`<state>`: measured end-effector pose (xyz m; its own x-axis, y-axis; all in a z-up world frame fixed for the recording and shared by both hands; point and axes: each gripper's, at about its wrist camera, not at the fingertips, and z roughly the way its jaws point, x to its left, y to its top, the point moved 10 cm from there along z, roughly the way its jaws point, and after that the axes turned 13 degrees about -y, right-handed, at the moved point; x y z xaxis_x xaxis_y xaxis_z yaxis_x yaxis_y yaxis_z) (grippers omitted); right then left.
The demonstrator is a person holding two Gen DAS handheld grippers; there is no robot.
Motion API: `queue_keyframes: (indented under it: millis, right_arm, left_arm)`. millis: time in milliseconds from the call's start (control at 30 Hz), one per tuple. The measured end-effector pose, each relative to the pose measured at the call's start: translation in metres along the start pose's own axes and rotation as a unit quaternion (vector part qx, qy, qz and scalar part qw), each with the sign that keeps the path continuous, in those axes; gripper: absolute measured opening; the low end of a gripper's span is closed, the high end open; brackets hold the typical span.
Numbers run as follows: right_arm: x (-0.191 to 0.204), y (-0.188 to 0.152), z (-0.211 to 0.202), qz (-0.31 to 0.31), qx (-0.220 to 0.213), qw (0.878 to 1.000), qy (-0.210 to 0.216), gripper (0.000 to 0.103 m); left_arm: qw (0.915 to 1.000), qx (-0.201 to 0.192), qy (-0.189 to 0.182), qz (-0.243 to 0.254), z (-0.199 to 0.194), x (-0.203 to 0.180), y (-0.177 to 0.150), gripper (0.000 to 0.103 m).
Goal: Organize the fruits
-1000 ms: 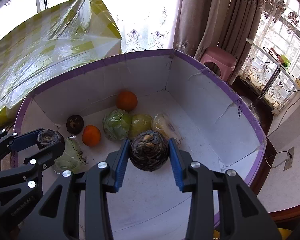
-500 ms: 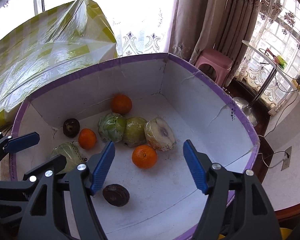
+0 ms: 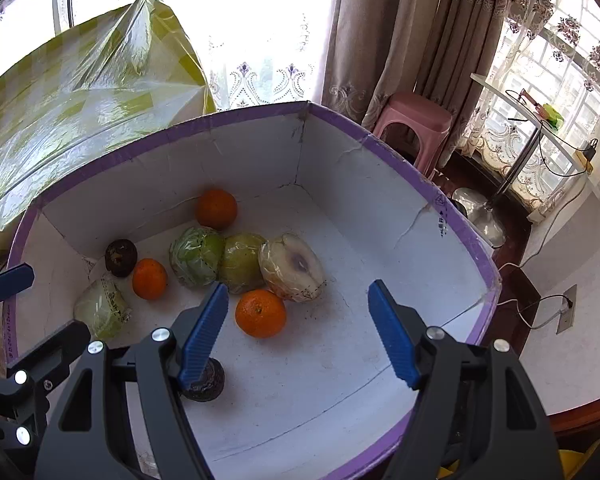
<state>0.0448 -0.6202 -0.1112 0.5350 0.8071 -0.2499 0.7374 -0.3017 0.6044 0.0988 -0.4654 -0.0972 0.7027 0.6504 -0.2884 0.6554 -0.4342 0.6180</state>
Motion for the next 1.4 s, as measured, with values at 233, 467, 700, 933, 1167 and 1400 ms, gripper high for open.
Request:
queue_keyframes:
  millis: [233, 467, 700, 933, 1167, 1400]
  right_arm:
    - [-0.0100, 0.0024, -0.0022, 0.006, -0.002, 1.000, -0.008, 0.073]
    - [-0.0090, 0.0015, -0.0041, 0.006, -0.002, 1.000, -0.006, 0.073]
    - [-0.0072, 0.0008, -0.0047, 0.006, -0.003, 1.000, -0.005, 0.073]
    - [-0.0073, 0.0007, -0.0049, 0.006, -0.003, 1.000, -0.005, 0.073]
    - [-0.0071, 0.0005, -0.0052, 0.006, -0.003, 1.000, -0.005, 0.073]
    - [-0.0069, 0.0002, -0.0053, 0.006, -0.002, 1.000, -0.005, 0.073]
  left_arm:
    - [0.9999, 0.005, 0.012, 0.004, 0.0024, 0.0003, -0.0014, 0.087]
    - [0.9999, 0.006, 0.012, 0.006, 0.0026, 0.0005, -0.0020, 0.087]
    - [0.9999, 0.007, 0.014, 0.007, 0.0030, 0.0012, -0.0024, 0.087]
    - [0.9999, 0.007, 0.013, 0.007, 0.0035, 0.0009, -0.0024, 0.087]
    - [0.9999, 0.007, 0.014, 0.007, 0.0036, 0.0008, -0.0024, 0.087]
    - [0.9999, 0.007, 0.014, 0.007, 0.0037, 0.0007, -0.0024, 0.087]
